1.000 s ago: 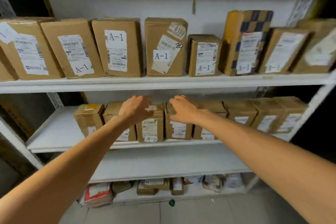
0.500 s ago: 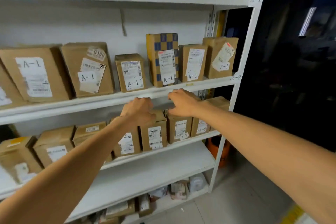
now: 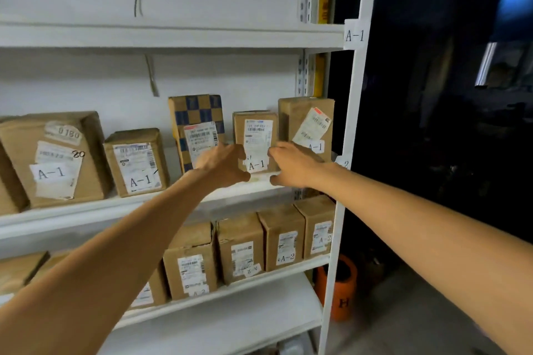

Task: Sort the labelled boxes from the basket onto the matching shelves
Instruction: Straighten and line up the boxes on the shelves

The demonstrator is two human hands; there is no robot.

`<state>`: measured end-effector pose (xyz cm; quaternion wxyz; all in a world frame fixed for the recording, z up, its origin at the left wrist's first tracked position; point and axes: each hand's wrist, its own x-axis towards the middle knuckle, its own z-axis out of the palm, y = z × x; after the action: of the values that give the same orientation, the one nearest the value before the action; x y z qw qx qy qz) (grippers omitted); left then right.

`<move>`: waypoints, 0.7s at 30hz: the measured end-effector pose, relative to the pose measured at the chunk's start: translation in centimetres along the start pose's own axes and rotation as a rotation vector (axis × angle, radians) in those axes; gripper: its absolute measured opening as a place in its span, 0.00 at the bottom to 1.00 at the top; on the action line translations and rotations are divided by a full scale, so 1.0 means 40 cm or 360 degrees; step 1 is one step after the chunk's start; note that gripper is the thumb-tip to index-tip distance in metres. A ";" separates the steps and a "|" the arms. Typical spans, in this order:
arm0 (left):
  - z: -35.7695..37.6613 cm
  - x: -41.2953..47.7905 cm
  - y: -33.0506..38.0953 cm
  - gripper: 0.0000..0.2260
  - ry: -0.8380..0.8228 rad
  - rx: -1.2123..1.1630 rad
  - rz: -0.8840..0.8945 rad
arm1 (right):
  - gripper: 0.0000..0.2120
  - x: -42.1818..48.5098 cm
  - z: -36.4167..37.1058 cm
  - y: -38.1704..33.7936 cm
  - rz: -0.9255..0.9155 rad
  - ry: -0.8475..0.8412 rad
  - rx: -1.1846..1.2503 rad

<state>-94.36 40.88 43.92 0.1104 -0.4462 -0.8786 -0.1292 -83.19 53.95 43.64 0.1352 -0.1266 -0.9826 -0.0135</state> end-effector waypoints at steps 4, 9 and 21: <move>-0.003 0.101 0.036 0.22 0.0075 0.0000 -0.0023 | 0.13 0.037 -0.042 0.121 0.0017 -0.0014 -0.0036; -0.023 0.194 0.044 0.30 0.0138 0.0148 0.0009 | 0.19 0.101 -0.070 0.202 0.0030 -0.0003 0.0021; -0.001 0.372 0.016 0.34 0.0082 0.0235 0.0094 | 0.33 0.298 -0.075 0.326 0.0143 0.0304 -0.0214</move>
<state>-102.45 52.47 48.66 0.1694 -0.4589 -0.8692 -0.0723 -90.21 69.32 49.63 0.2199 -0.1774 -0.9555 -0.0853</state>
